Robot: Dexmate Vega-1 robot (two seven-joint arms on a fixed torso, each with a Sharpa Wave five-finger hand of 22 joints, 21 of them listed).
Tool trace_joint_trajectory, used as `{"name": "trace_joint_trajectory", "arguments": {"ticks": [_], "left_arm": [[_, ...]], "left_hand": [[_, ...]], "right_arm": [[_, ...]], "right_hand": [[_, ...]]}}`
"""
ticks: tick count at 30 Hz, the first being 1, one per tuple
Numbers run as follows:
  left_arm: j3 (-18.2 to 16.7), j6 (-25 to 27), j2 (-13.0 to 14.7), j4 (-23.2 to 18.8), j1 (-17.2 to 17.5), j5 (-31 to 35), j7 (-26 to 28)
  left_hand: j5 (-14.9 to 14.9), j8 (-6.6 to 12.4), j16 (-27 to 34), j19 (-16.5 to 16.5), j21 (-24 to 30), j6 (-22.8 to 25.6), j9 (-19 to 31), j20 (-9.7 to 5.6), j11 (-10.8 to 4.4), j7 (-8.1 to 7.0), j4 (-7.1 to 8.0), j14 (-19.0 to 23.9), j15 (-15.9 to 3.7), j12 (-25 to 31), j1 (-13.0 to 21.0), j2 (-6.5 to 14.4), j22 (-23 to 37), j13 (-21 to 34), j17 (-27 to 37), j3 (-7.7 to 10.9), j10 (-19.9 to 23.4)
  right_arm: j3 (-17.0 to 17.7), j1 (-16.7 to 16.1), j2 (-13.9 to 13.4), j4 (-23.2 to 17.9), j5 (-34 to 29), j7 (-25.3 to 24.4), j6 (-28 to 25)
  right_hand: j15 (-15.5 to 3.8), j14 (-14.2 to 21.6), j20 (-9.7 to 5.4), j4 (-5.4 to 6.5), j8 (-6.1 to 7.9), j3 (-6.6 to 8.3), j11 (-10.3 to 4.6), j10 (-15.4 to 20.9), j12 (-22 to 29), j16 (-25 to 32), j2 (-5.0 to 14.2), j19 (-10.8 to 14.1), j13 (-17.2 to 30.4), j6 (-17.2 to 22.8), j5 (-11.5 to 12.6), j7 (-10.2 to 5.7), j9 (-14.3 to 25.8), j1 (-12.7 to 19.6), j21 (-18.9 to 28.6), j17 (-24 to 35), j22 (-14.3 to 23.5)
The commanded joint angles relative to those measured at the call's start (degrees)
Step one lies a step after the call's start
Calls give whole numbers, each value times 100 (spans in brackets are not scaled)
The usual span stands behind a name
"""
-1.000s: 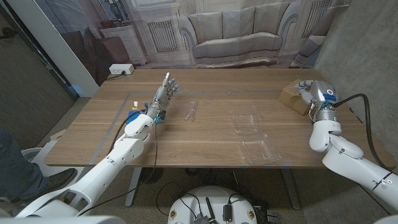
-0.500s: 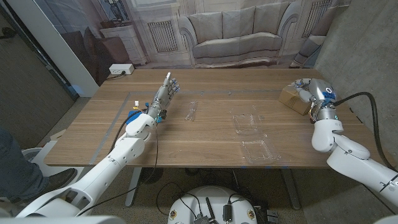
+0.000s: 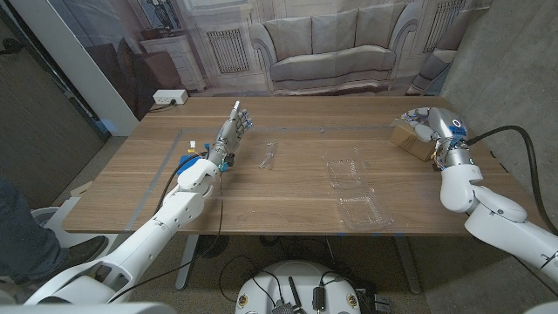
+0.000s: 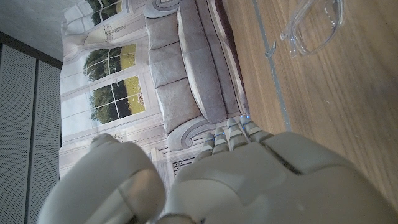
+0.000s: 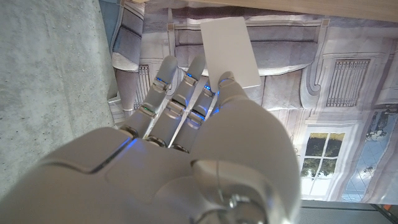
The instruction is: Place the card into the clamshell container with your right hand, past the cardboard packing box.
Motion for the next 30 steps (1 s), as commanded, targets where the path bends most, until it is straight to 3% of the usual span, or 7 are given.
{"name": "trace_joint_trajectory", "arguments": {"ticks": [1, 30], "left_arm": [[16, -23, -33, 73, -76, 20, -23], [-30, 36, 4, 83, -94, -78, -120]], "left_hand": [[3, -23, 9, 26, -11, 33, 23, -91, -15, 19, -1, -44, 9, -15, 21, 43, 33, 15, 12, -48, -14], [2, -24, 11, 45, -59, 30, 23, -91, -11, 26, -6, -37, 5, -15, 31, 53, 35, 15, 12, -75, -16]], "right_arm": [[144, -79, 34, 15, -24, 64, 487], [335, -256, 167, -81, -261, 262, 1433]], "right_hand": [[-411, -9, -928, 27, 21, 17, -12, -9, 31, -16, -8, -25, 12, 19, 46, -49, 16, 43, 6, 28, 19], [-410, 2, -933, 59, 9, -4, -10, 0, 44, -7, 9, -33, 13, 31, 66, -52, 40, 62, 37, 69, 28]]}}
